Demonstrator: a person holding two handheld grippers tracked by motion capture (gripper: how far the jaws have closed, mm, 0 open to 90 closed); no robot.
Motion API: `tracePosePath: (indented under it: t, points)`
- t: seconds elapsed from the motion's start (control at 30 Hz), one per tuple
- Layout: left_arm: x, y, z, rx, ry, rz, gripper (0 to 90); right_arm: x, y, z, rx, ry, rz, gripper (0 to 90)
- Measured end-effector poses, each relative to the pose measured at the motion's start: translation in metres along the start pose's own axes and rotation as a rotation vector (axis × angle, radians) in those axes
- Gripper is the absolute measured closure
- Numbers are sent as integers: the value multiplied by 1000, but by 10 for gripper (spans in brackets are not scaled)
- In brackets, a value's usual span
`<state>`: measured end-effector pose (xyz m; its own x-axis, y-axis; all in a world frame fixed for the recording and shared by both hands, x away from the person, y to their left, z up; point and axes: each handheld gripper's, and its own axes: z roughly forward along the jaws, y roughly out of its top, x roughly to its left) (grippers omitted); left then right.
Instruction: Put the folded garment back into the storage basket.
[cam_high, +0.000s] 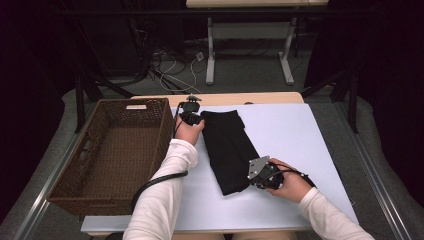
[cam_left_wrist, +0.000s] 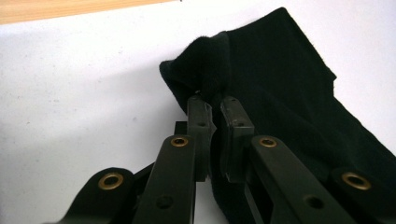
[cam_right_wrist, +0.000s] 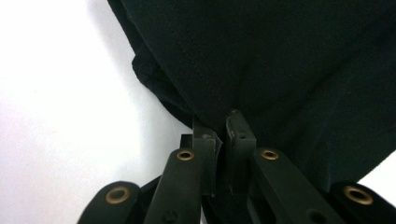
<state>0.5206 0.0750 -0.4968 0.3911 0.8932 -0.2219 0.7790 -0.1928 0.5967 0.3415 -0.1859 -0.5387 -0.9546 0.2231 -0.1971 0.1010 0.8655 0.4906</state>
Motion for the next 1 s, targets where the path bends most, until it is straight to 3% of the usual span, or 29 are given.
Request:
tracePosePath:
  t: [0.23,0.47,1.0]
  points:
    - [1,1,-1,8,0,4,841,3,-1,-2,-24,-29,-84,854]
    - [0,4,-3,11,-14,-13,841,9,-3,-11,-108,-117,-183,853]
    - [-6,10,-12,-13,0,3,842,19,-1,-29,-256,-258,-277,853]
